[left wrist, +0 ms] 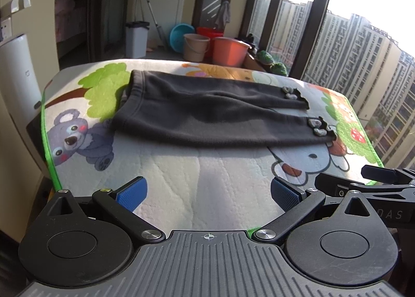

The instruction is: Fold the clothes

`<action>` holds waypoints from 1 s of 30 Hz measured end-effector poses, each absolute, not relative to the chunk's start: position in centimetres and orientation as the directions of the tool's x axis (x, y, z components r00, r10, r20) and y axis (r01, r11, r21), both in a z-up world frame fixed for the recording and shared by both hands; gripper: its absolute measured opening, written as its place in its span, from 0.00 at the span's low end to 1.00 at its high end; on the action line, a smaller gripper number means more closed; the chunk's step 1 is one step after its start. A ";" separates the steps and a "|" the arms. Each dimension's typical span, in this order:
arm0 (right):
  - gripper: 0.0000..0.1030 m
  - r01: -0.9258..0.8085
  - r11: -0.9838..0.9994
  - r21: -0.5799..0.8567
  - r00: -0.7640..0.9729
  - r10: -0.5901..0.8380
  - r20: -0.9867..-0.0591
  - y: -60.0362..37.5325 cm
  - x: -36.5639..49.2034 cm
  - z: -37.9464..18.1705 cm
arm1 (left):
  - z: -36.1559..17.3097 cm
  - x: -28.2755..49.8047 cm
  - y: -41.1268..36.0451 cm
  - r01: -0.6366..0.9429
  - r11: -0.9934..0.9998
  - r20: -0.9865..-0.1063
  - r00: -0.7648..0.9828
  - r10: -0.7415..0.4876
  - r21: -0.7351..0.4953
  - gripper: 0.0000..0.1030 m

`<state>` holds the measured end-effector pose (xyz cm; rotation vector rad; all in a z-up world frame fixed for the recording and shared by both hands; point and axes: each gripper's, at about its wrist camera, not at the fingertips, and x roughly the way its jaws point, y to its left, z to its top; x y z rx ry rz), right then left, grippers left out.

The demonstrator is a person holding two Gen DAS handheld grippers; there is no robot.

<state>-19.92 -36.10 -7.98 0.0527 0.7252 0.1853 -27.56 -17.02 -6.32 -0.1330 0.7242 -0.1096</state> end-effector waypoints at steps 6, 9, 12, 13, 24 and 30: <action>1.00 -0.152 0.982 0.112 0.731 0.188 -0.656 -36.1 -19.9 -8.0 | -6.4 -27.6 -17.0 0.053 0.986 -0.654 0.742 -0.146 -0.159 1.00; 1.00 -0.152 0.982 0.112 0.730 0.188 -0.657 -36.3 -19.9 -8.0 | -6.4 -27.5 -17.0 0.053 0.986 -0.655 0.741 -0.146 -0.160 1.00; 1.00 -0.154 0.982 0.112 0.729 0.189 -0.658 -36.3 -19.8 -8.1 | -6.4 -27.5 -17.0 0.053 0.986 -0.655 0.742 -0.146 -0.159 1.00; 1.00 -0.154 0.982 0.111 0.729 0.189 -0.658 -36.3 -19.8 -8.1 | -6.4 -27.5 -17.0 0.053 0.986 -0.655 0.742 -0.146 -0.159 1.00; 1.00 -0.156 0.982 0.104 0.725 0.185 -0.664 -36.2 -19.8 -8.3 | -6.6 -27.4 -17.1 0.055 0.986 -0.656 0.740 -0.148 -0.160 1.00; 1.00 -0.154 0.982 0.105 0.725 0.185 -0.664 -36.0 -19.8 -8.3 | -6.6 -27.5 -17.1 0.056 0.986 -0.656 0.740 -0.148 -0.160 1.00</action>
